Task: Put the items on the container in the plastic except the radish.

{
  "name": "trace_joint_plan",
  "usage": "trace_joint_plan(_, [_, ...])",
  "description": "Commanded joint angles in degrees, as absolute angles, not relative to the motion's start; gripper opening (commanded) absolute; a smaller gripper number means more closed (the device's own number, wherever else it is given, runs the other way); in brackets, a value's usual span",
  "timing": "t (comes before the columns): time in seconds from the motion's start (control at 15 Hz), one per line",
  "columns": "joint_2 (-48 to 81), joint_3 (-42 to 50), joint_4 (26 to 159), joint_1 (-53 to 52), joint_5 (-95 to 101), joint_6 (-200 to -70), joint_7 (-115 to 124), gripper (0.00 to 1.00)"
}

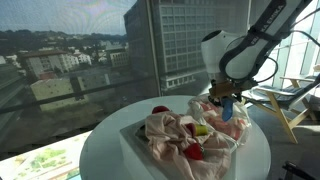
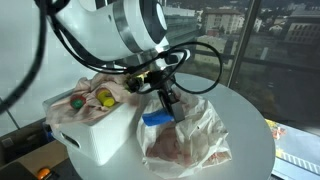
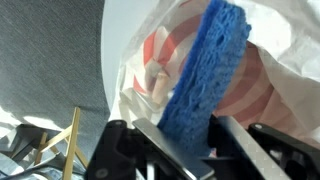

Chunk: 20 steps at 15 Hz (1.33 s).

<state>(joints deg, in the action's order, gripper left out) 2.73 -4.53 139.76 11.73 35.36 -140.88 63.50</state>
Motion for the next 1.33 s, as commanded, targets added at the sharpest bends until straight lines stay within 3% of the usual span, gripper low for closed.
trace_joint_plan(0.0, [11.6,0.0,132.0,6.8,38.1,-142.8,67.1,0.13])
trace_joint_plan(0.2, [16.4,3.0,128.9,3.7,37.1,-144.0,66.9,0.14])
trace_joint_plan(0.27, [17.4,3.9,128.6,2.8,36.6,-144.2,66.7,0.24])
trace_joint_plan(0.33, [17.7,4.4,128.8,2.0,35.9,-144.5,66.3,0.39])
trace_joint_plan(0.87, [7.5,0.8,139.3,-5.4,31.3,-145.8,61.9,0.98])
trace_joint_plan(1.27, [-6.1,-4.8,143.4,-8.8,26.6,-128.0,56.6,1.0])
